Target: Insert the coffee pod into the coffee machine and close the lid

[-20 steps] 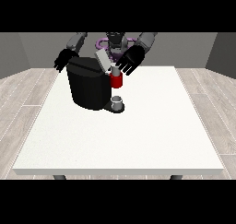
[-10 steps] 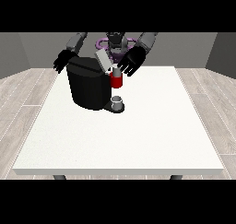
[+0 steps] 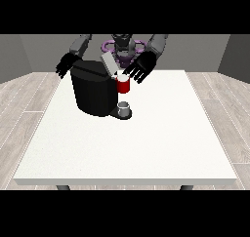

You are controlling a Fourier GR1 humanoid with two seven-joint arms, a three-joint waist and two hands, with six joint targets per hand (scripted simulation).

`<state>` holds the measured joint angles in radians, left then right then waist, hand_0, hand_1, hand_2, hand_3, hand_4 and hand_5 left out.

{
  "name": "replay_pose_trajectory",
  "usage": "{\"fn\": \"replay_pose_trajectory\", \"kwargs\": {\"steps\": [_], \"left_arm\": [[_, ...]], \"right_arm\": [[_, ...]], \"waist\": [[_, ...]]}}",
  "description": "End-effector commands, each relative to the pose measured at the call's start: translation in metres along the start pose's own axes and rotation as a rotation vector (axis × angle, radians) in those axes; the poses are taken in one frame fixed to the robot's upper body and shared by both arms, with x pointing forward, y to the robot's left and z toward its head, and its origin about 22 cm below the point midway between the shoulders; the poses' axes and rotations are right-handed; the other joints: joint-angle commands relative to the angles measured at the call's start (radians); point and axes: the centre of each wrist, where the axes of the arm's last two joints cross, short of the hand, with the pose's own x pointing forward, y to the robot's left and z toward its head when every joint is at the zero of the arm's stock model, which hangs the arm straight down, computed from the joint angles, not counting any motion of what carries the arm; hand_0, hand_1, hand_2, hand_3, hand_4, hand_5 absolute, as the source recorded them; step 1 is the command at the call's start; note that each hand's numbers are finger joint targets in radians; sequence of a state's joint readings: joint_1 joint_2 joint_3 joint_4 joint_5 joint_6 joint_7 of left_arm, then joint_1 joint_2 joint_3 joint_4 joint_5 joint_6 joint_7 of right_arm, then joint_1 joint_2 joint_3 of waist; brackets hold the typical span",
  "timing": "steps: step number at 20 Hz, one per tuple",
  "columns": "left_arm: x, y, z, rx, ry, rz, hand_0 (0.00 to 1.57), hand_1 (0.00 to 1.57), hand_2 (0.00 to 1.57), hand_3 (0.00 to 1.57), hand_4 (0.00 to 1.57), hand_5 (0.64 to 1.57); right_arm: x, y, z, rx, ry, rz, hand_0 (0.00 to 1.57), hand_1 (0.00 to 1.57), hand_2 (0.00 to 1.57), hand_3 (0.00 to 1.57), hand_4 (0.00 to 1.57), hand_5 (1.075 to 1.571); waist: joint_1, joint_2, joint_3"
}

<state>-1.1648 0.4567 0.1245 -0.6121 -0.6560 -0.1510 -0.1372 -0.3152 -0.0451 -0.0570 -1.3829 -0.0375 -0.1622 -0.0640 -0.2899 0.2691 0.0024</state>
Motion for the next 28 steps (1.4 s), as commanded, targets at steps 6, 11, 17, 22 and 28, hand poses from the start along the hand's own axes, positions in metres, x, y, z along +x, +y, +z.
{"fn": "replay_pose_trajectory", "kwargs": {"steps": [6,11,17,22,28], "left_arm": [[0.021,-0.003,-0.006,0.005,-0.041,-0.063,1.07,1.07,1.12,0.95,0.38,1.571],[-0.001,-0.006,0.001,-0.009,-0.04,-0.059,1.06,1.06,1.12,0.95,0.36,1.571],[-0.002,-0.012,0.0,-0.07,-0.016,-0.134,0.0,0.0,0.0,0.0,0.0,1.571],[-0.008,-0.043,0.004,-0.166,-0.005,-0.127,0.0,0.0,0.0,0.0,0.0,1.571],[0.003,-0.021,0.001,-0.121,-0.065,-0.151,0.0,0.0,0.0,0.0,0.0,1.571]], "right_arm": [[-0.012,-0.007,-0.006,-0.031,-0.035,-0.012,0.0,0.0,0.0,0.0,0.48,1.571],[0.001,0.006,-0.001,-0.002,-0.008,0.013,0.0,0.0,0.0,0.0,0.47,1.571],[0.002,-0.002,-0.001,0.023,-0.004,0.006,0.0,0.0,0.0,0.0,0.44,1.571],[-0.002,0.001,-0.001,-0.025,0.071,0.007,0.0,0.0,0.0,0.0,0.34,1.571],[-0.015,-0.004,0.002,-0.04,0.001,0.043,0.0,0.0,0.0,0.0,0.42,1.571]], "waist": [[0.041,0.027,-0.0017],[0.014,-0.005,-0.0024],[-0.021,0.009,-0.0023],[0.029,-0.064,-0.0025],[0.052,-0.023,-0.0022]]}}
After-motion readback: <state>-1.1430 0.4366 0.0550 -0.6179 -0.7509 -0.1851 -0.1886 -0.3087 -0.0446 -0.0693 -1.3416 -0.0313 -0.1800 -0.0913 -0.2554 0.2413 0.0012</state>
